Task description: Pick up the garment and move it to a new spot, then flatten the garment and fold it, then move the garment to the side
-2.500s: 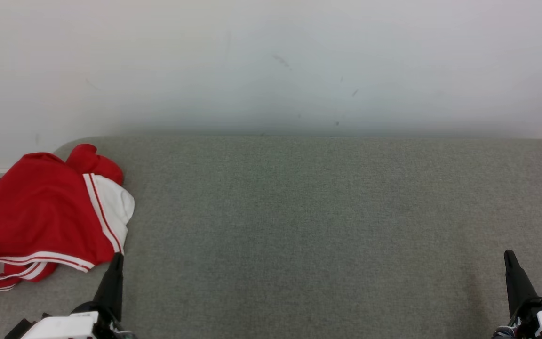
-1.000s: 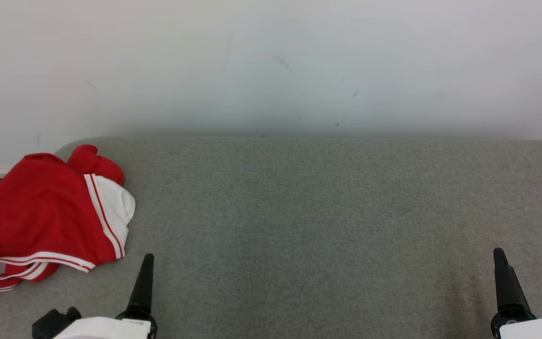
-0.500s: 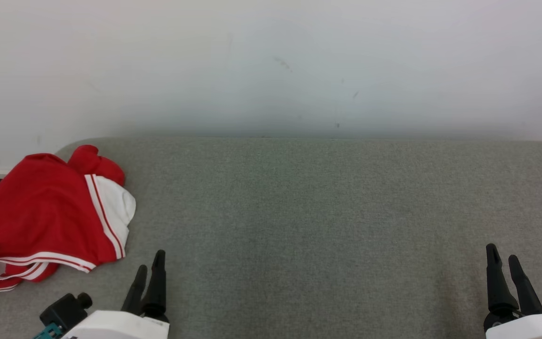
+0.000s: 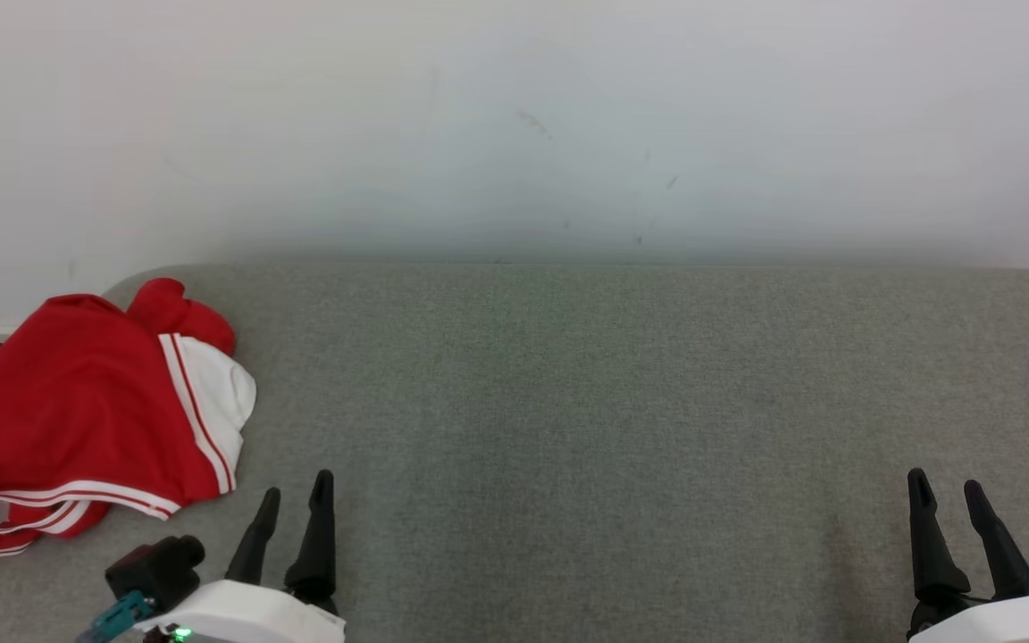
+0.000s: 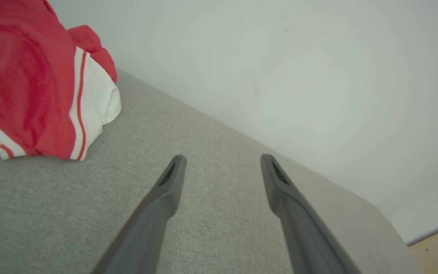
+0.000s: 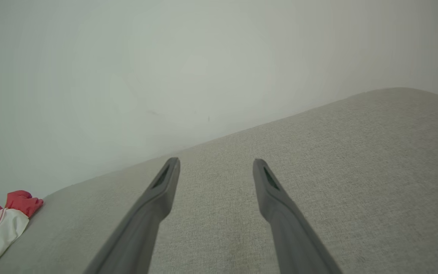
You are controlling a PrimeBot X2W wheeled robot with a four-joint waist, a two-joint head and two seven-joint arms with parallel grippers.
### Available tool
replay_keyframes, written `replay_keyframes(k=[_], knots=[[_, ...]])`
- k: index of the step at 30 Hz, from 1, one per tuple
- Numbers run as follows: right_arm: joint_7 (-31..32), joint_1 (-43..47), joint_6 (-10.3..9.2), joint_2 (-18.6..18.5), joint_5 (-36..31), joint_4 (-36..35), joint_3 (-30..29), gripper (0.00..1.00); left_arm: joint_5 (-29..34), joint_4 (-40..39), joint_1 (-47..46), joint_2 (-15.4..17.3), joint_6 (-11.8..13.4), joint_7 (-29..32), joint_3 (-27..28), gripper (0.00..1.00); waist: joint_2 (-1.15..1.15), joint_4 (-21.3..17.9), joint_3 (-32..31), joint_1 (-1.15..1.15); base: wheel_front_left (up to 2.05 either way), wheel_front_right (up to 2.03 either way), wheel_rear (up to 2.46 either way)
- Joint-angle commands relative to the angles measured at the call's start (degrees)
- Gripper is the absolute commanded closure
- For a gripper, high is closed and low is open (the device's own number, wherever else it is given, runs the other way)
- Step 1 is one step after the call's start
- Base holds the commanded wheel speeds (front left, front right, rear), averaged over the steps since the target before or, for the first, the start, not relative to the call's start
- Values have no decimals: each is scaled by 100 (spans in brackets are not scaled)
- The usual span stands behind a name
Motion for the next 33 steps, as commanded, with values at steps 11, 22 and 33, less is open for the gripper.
replay_keyframes(k=[11,22,33], knots=[[-225,-175,-6,-152,-845,132,67,0,952,12,-146,190,98,-220,-221,0,0,-10,-13,0,0,0,0],[-377,-177,-7,-176,-1458,236,10,0,1584,172,-218,323,160,-375,-406,0,0,-23,-1,0,0,0,0],[-503,-168,-7,-147,-1859,328,-48,0,2074,231,-233,407,206,-494,-545,0,0,-36,3,0,0,0,0]])
